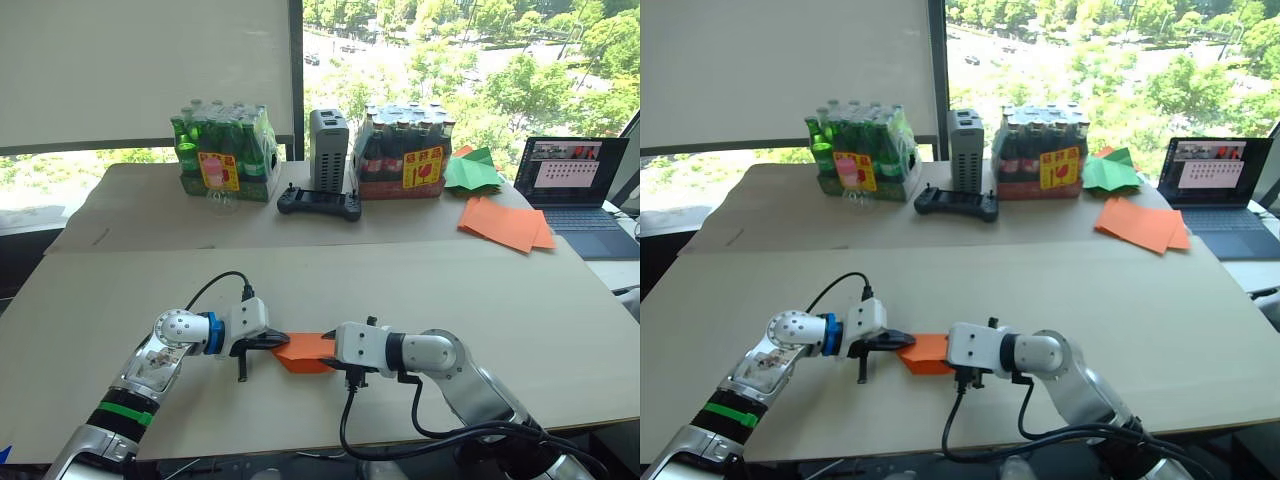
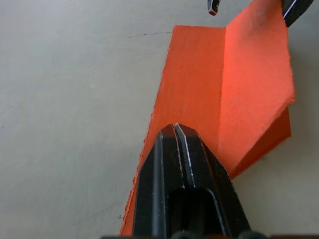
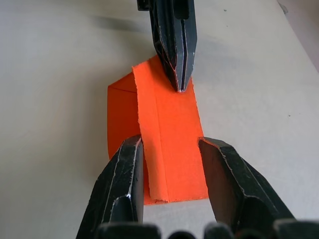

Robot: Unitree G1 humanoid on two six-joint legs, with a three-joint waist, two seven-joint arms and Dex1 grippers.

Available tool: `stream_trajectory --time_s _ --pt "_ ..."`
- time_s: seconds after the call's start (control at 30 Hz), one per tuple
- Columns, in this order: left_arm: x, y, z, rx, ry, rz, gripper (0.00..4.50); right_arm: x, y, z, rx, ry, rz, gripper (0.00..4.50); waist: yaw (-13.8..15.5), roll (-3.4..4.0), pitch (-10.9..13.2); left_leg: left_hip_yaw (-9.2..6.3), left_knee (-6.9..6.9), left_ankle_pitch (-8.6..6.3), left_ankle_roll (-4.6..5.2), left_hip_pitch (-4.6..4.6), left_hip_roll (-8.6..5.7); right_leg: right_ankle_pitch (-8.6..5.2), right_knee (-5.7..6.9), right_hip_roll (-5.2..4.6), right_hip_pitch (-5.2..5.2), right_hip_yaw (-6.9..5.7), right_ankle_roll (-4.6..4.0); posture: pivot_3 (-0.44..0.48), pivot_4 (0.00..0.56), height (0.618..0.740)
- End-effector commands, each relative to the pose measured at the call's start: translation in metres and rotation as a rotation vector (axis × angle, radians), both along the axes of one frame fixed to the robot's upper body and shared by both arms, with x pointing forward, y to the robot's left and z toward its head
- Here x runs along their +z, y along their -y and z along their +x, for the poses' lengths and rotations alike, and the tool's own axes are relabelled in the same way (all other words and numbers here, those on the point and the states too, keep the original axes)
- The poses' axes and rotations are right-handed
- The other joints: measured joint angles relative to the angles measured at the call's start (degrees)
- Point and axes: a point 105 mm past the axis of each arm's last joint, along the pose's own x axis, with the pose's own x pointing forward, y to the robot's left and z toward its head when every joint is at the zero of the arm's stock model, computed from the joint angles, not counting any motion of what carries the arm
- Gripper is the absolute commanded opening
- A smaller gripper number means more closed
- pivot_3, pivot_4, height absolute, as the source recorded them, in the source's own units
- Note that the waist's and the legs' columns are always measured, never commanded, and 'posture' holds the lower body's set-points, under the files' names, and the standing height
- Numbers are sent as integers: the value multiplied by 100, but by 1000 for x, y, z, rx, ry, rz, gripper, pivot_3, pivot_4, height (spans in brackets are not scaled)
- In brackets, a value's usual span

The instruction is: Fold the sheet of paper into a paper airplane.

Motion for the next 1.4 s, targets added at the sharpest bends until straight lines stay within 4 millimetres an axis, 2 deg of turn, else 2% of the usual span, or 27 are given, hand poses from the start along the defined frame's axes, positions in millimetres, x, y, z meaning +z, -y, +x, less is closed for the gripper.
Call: stream_trajectory --time_s 0.03,0.13,0.17,0.27,0.53,0.77,0.93,1.03,1.17,1.3,1.4 --pt "-19 -10 -4 25 -58 72 0 13 -1 0 16 32 27 1147 0 0 0 0 0 0 0 0 0 0 0 0 0 0 0 0 150 723" --pt "-19 -11 -4 25 -55 74 0 13 -1 -3 30 23 26 98 0 0 0 0 0 0 0 0 0 -1 0 0 0 0 2 0 150 723" --pt "-18 -11 -4 25 -54 75 0 13 -2 -5 39 17 28 41 0 0 0 0 0 0 0 0 0 -1 0 0 0 0 2 0 150 723" --pt "-18 -12 -4 24 -50 79 0 13 -3 -9 52 -20 31 41 0 0 0 -1 0 0 0 0 0 -2 0 0 0 0 2 0 150 723" --pt "-16 -10 -4 16 -38 77 0 3 8 16 -130 -204 60 41 -1 0 0 -2 0 0 0 -1 0 -2 0 0 -1 0 2 0 150 723" --pt "-15 -10 -5 14 -34 78 0 -2 7 20 -189 -324 73 41 8 0 0 -4 -5 -1 1 -3 -3 -2 -4 -5 -2 -1 2 0 150 723" --pt "-13 -9 -5 24 -22 69 0 -18 6 25 -245 -379 24 41 1 2 -1 -5 -5 -1 1 -2 -2 -4 -2 -3 -2 -2 5 0 150 723" --pt "-3 -12 -2 38 -3 63 0 -24 8 30 -280 -384 4 41 6 2 -1 -5 -6 -1 1 -2 -3 -4 -3 -4 -2 -2 5 0 150 723" --pt "23 -16 4 58 30 27 0 -28 8 30 -277 -384 -19 41 -11 2 -1 -5 -6 -1 1 -4 -3 -4 -4 -4 -5 -1 5 0 150 723" --pt "53 -7 -4 29 -9 -87 0 -28 7 32 -280 -383 -18 41 -25 2 0 -6 -6 -1 1 -7 -1 -5 -2 -2 -9 -2 7 0 150 723" --pt "53 3 -16 -18 -64 -116 0 -29 7 32 -281 -380 -23 41 -34 2 0 -6 -6 -1 1 -6 -1 -6 -3 -4 -7 -1 8 0 150 723"
